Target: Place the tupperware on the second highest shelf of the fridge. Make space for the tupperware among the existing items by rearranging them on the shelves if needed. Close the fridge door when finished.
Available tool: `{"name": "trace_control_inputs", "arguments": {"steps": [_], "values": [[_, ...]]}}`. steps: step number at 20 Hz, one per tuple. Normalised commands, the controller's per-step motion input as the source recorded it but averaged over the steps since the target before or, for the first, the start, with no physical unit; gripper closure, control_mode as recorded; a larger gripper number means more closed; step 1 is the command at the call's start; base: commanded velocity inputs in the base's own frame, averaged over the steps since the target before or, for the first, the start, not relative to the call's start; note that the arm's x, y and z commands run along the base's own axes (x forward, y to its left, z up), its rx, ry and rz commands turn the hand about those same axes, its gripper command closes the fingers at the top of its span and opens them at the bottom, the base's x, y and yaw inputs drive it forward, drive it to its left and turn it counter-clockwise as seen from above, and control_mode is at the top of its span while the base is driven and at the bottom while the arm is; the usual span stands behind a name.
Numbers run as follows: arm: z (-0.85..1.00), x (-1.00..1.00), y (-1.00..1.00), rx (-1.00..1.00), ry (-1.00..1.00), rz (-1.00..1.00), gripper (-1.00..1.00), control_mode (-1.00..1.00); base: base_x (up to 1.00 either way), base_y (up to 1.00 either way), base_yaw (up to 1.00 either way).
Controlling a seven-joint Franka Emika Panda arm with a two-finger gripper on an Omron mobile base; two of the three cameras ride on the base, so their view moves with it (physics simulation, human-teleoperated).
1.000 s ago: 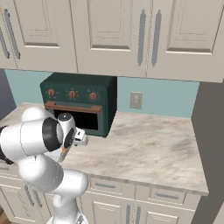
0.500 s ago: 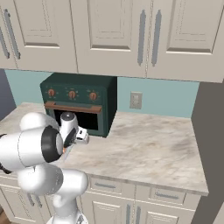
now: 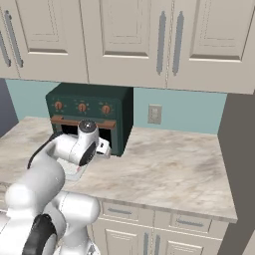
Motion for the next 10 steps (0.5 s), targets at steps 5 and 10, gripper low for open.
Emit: {"name": "trace_control_inputs", "arguments": {"steps": [5, 10], "values": [[0.95, -0.44, -0.66, 0.00, 0.10, -0.19, 1.00, -1.00, 0.00, 0.00, 0.00], [0.99, -0.68, -0.31, 0.02, -0.01, -0.34, 1.00, -1.00, 0.00, 0.00, 0.00]]}}
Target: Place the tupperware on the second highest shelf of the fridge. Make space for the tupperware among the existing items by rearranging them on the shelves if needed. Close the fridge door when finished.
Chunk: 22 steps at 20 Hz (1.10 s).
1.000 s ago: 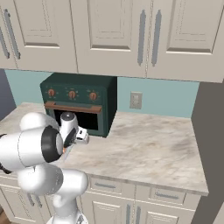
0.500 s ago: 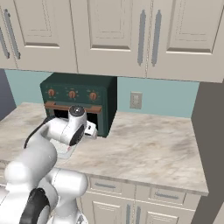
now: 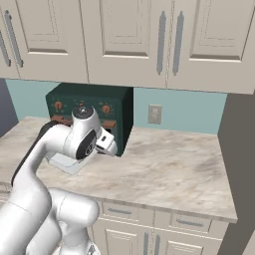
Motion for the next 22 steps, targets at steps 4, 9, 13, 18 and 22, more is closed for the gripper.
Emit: {"name": "trace_control_inputs", "arguments": {"steps": [4, 9, 13, 18, 22], "values": [[0.91, -0.91, -0.06, 0.17, -0.22, -0.35, 1.00, -1.00, 0.00, 0.00, 0.00], [0.52, -0.74, 0.00, 0.14, -0.26, -0.29, 1.00, -1.00, 0.00, 0.00, 0.00], [0.45, -0.25, 0.01, 0.00, -0.02, -0.20, 1.00, -1.00, 0.00, 0.00, 0.00], [0.04, 0.00, 0.02, 0.00, 0.00, -0.04, 1.00, -1.00, 0.00, 0.00, 0.00], [0.00, -0.24, -0.05, 0.00, 0.00, 0.00, 1.00, -1.00, 0.00, 0.00, 0.00]]}}
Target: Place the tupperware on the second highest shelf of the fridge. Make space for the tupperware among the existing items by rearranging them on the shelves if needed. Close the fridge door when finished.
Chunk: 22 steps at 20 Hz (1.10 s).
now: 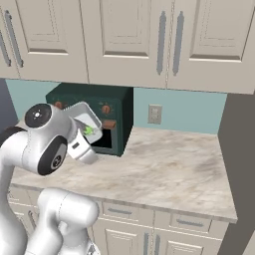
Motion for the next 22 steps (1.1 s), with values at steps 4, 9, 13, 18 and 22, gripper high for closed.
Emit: {"name": "trace_control_inputs", "arguments": {"steps": [4, 9, 13, 18, 22], "values": [[0.00, -0.14, -0.01, 0.00, 0.00, 0.00, 1.00, 1.00, -0.56, -0.01, 0.08], [0.00, 0.00, 0.00, 0.00, 0.00, 0.00, 1.00, 1.00, -0.95, -0.13, 0.16], [0.00, 0.00, 0.00, 0.00, 0.00, 0.00, 1.00, 1.00, -0.83, -0.32, -0.03], [0.00, 0.00, 0.00, 0.00, 0.00, 0.00, 1.00, 1.00, -0.53, -0.73, -0.44], [0.00, 0.00, 0.00, 0.00, 0.00, 0.00, 1.00, 1.00, -0.78, -0.64, -0.54]]}}
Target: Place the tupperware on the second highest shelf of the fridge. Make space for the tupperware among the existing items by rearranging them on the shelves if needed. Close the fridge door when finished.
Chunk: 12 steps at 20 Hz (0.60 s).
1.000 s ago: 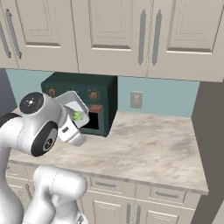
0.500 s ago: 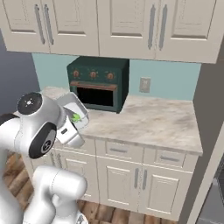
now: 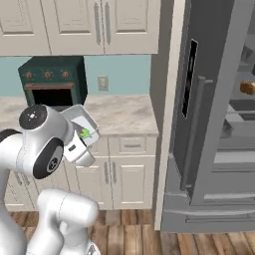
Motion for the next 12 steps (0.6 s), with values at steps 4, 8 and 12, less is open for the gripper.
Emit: {"name": "trace_control_inputs", "arguments": {"steps": [4, 8, 12], "values": [[0.00, 0.00, 0.00, 0.00, 0.00, 0.00, 1.00, 1.00, -0.95, -0.54, -0.46], [0.00, 0.00, 0.00, 0.00, 0.00, 0.00, 1.00, 1.00, -0.14, -0.77, -0.44], [0.00, 0.00, 0.00, 0.00, 0.00, 0.00, 1.00, 1.00, 0.30, -0.93, -0.21]]}}
